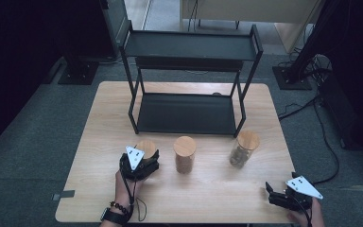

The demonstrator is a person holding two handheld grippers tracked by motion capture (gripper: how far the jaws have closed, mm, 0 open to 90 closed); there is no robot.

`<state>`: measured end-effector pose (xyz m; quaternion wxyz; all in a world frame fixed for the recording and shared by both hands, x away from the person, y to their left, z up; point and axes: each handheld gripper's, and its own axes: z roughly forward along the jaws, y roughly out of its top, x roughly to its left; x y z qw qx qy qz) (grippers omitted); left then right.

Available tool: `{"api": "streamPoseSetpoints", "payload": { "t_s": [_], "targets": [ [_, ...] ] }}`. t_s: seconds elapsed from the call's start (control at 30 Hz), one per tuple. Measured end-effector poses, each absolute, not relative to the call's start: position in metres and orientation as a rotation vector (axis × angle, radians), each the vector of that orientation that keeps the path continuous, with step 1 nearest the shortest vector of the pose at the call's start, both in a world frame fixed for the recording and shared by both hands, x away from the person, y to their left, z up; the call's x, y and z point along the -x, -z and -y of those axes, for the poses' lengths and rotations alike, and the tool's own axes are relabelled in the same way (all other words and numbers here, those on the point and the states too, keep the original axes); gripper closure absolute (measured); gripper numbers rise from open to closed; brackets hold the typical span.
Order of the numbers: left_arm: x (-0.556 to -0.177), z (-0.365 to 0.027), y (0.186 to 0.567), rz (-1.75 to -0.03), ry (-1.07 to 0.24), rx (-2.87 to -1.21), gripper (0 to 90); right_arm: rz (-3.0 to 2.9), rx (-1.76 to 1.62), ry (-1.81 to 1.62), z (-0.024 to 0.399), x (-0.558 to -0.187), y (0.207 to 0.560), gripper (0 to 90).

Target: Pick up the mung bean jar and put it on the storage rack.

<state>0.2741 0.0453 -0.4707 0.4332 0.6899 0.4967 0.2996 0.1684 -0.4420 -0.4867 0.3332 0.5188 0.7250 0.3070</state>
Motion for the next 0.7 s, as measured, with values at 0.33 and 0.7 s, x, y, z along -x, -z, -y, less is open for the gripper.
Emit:
{"api": "streamPoseSetpoints", "payload": {
  "t_s": [0.33, 0.7],
  "targets": [
    [-0.295, -0.039, 0.467, -1.244, -0.762, -1.705, 25.1, -1.895, -1.358, -0.806, 0.442, -0.168, 0.487, 0.0],
    [-0.318, -0.036, 0.467, -1.277, -0.763, -1.676, 25.1, -1.879, -1.375, -0.837, 0.445, -0.168, 0.486, 0.0]
  ]
}}
